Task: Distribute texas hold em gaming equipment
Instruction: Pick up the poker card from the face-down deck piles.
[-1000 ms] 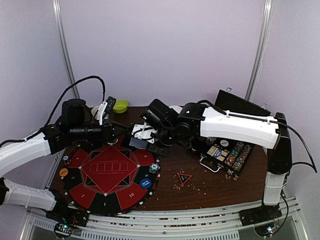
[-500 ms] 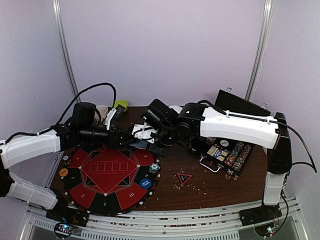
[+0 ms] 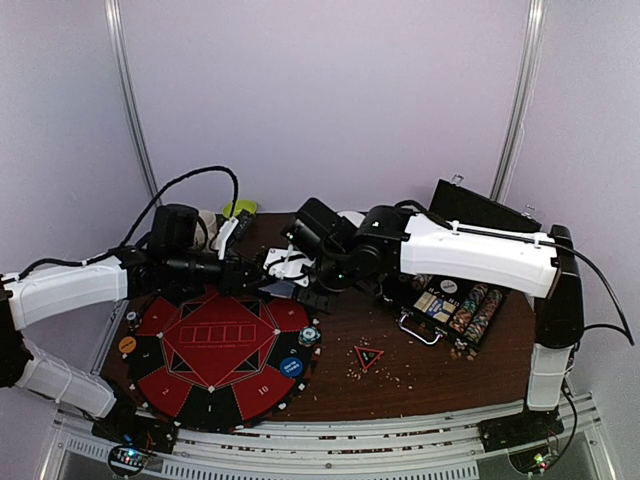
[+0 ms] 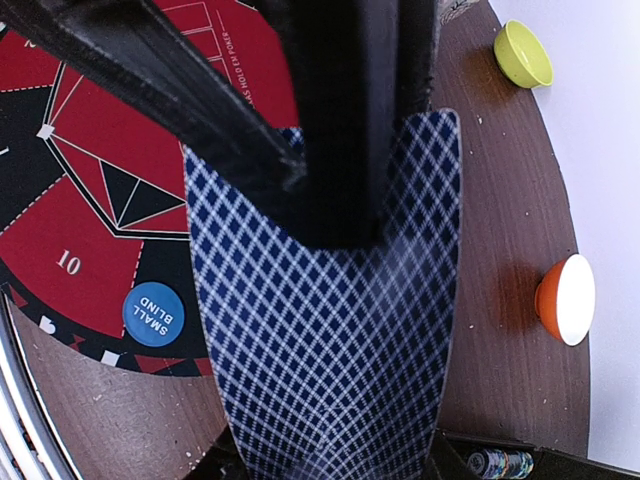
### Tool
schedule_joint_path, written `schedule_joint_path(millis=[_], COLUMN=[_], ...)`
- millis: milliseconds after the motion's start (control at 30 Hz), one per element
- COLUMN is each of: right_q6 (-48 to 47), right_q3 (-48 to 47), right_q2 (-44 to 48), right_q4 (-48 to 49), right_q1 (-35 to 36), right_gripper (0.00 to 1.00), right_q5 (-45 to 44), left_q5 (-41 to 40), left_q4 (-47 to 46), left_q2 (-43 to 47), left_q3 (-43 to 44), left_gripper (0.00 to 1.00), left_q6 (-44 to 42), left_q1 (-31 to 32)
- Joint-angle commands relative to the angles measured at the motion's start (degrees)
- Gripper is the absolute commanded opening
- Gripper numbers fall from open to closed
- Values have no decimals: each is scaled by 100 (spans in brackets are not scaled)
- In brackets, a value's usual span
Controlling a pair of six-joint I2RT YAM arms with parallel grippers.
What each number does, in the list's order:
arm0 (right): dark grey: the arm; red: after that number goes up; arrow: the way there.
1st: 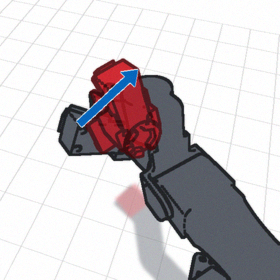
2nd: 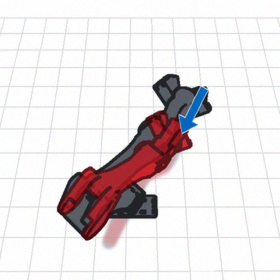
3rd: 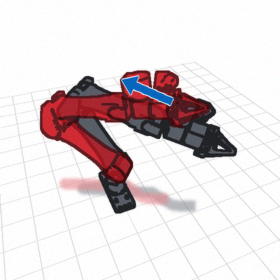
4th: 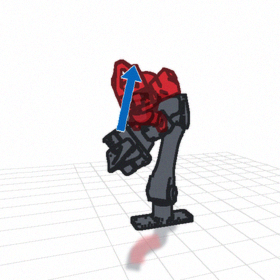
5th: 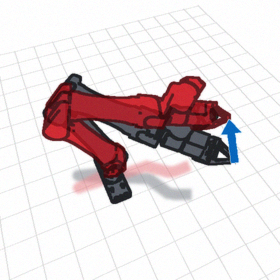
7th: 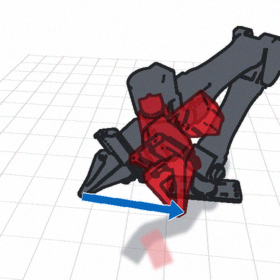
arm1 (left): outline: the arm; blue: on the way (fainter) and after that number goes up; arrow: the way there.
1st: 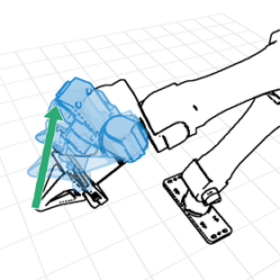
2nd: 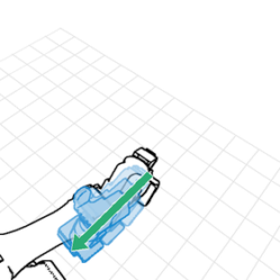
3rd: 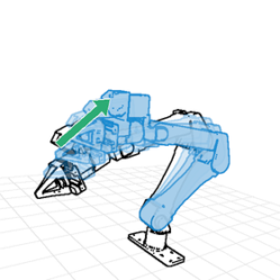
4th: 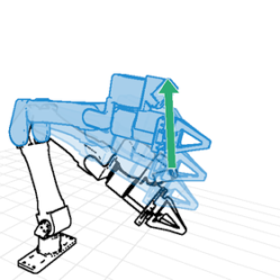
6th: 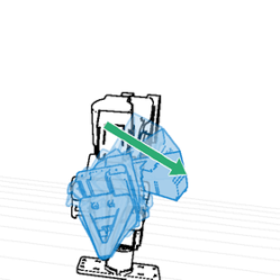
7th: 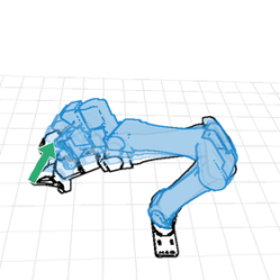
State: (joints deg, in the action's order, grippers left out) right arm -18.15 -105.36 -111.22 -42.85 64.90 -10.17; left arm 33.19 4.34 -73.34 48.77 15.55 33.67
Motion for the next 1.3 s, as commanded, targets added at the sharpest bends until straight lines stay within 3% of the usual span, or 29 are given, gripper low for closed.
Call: schedule_joint_path(millis=[0, 200, 467, 700, 1000, 1267], right_q6=[-39, -57, -66, -66, -59, -42], right_q3=[33, 114, 165, 210, 253, 272], right_q2=[212, 292, 335, 386, 412, 441], right_q4=[72, 100, 116, 116, 145, 140], right_q1=[-6, -13, -36, -50, -100, -132], right_gripper=[40, 40, 40, 40, 40, 39], right_q5=[-24, -72, -111, -133, -186, -197], left_q5=[12, -28, -176, -21, 430, 117], left_q4=[-226, 84, 256, 354, -122, 36], left_q2=[-198, -20, 197, 294, 786, 1237], left_q3=[308, 399, 324, 315, 1, -276], left_gripper=[39, 16, 1, 0, 0, 0], left_q6=[-11, -265, -331, -335, 331, 1162], left_q1=[-36, -41, -43, -145, -711, -1614])
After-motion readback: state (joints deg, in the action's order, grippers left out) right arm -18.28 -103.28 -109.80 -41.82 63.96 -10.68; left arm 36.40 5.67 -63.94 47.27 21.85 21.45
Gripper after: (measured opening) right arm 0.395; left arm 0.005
